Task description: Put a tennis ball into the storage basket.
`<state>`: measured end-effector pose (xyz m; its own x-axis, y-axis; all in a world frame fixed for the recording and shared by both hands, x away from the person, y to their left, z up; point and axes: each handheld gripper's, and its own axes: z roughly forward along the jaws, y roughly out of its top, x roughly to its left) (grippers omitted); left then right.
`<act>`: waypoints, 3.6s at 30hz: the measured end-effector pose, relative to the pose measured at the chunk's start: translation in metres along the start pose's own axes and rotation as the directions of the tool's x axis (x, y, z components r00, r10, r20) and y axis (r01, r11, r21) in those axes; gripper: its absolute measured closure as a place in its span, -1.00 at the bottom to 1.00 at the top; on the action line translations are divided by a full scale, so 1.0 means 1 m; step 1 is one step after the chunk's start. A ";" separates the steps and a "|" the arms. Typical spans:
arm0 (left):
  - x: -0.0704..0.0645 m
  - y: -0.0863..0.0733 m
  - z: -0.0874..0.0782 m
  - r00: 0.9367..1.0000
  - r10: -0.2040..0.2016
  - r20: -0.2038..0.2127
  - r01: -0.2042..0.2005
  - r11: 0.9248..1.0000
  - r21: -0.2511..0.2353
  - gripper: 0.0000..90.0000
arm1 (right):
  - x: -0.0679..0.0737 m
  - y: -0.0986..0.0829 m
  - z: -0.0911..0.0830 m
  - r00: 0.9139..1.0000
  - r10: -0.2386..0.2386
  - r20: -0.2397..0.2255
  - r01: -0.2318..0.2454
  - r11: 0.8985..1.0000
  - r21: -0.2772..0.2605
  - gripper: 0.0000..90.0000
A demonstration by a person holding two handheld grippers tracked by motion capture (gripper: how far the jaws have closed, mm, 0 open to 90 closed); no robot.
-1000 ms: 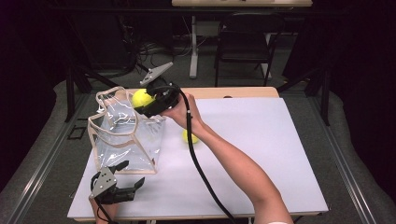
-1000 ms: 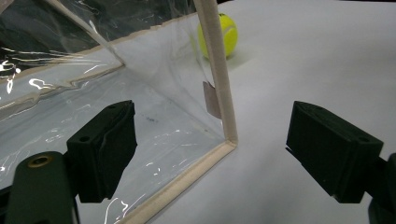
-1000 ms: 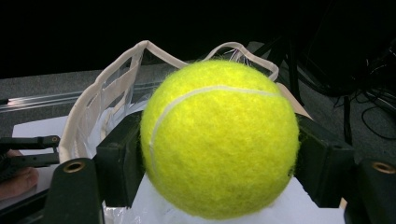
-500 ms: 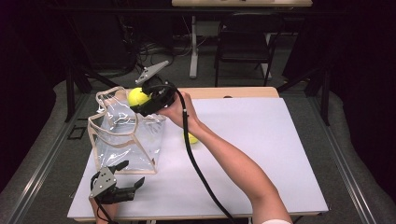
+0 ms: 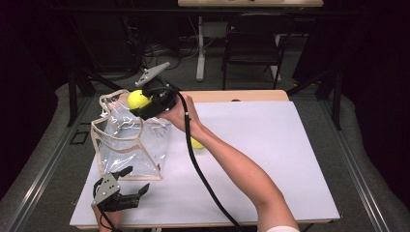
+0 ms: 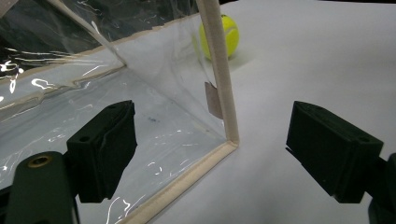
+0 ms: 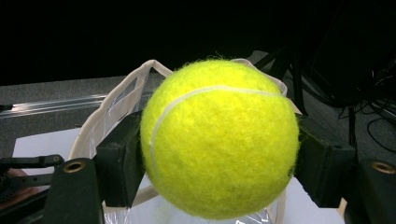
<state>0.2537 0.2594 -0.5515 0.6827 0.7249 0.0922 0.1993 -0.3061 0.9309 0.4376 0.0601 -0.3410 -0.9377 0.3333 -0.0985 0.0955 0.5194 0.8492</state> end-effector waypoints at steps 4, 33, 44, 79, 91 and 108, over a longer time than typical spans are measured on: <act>0.000 0.000 0.000 1.000 0.001 0.001 -0.001 1.000 0.001 -0.64 | 0.002 0.001 0.001 1.000 -0.005 -0.001 0.005 1.000 -0.005 -0.41; -0.001 0.000 0.000 1.000 0.003 0.002 -0.003 1.000 0.001 -0.64 | 0.014 0.006 0.016 1.000 -0.021 -0.012 0.020 1.000 -0.009 -0.41; -0.001 0.000 0.000 1.000 0.002 0.004 -0.002 1.000 0.001 -0.64 | 0.018 0.011 0.020 0.999 -0.031 -0.024 0.032 0.999 0.012 -0.41; -0.001 0.000 0.000 1.000 -0.003 0.005 0.003 1.000 -0.002 -0.64 | 0.029 0.014 0.045 0.995 -0.048 -0.084 0.059 0.990 0.127 -0.41; -0.001 0.000 -0.001 1.000 0.005 0.006 -0.005 1.000 -0.001 -0.64 | 0.030 0.014 0.052 0.995 -0.049 -0.088 0.062 0.985 0.162 -0.41; -0.001 0.000 -0.001 1.000 0.004 0.003 -0.004 1.000 -0.004 -0.64 | 0.032 0.009 0.058 0.994 -0.057 -0.089 0.074 0.976 0.206 -0.42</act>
<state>0.2523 0.2593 -0.5514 0.6857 0.7217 0.0952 0.1938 -0.3070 0.9318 0.4280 0.1204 -0.3666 -0.9676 0.2321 -0.0998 0.0926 0.6934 0.7146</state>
